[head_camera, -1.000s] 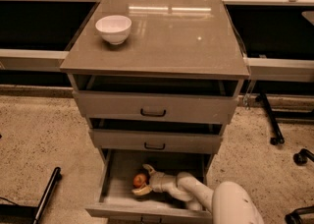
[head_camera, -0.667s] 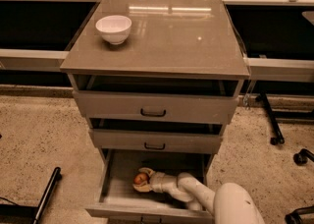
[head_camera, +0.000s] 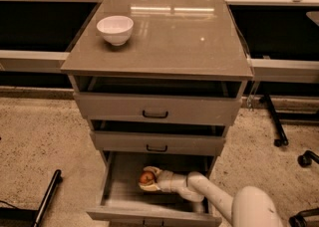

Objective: Pick apple from bottom drawer and place on counter

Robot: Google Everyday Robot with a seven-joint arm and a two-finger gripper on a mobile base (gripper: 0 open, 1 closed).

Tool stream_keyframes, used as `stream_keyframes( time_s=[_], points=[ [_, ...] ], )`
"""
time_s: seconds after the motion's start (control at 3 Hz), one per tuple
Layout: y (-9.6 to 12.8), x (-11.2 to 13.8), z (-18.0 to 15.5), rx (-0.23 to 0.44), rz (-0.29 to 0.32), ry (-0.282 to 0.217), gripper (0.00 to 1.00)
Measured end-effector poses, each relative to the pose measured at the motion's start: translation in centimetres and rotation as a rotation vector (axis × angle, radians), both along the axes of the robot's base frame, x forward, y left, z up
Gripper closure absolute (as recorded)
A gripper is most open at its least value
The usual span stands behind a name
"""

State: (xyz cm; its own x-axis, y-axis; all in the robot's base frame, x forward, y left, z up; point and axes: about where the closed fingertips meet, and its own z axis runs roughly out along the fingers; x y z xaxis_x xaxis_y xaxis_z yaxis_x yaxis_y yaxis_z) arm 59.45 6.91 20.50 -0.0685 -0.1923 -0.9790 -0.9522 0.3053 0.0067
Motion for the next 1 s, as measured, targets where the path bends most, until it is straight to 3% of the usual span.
stream_keyframes(
  time_s=[0.33, 0.67, 1.0],
  points=[
    [-1.2, -2.2, 7.7, 0.038, 0.084, -0.039, 1.00],
    [-0.9, -5.3, 13.7, 0.100, 0.209, -0.021, 1.00],
    [-0.5, -6.5, 15.5, 0.131, 0.264, -0.018, 1.00]
  ],
)
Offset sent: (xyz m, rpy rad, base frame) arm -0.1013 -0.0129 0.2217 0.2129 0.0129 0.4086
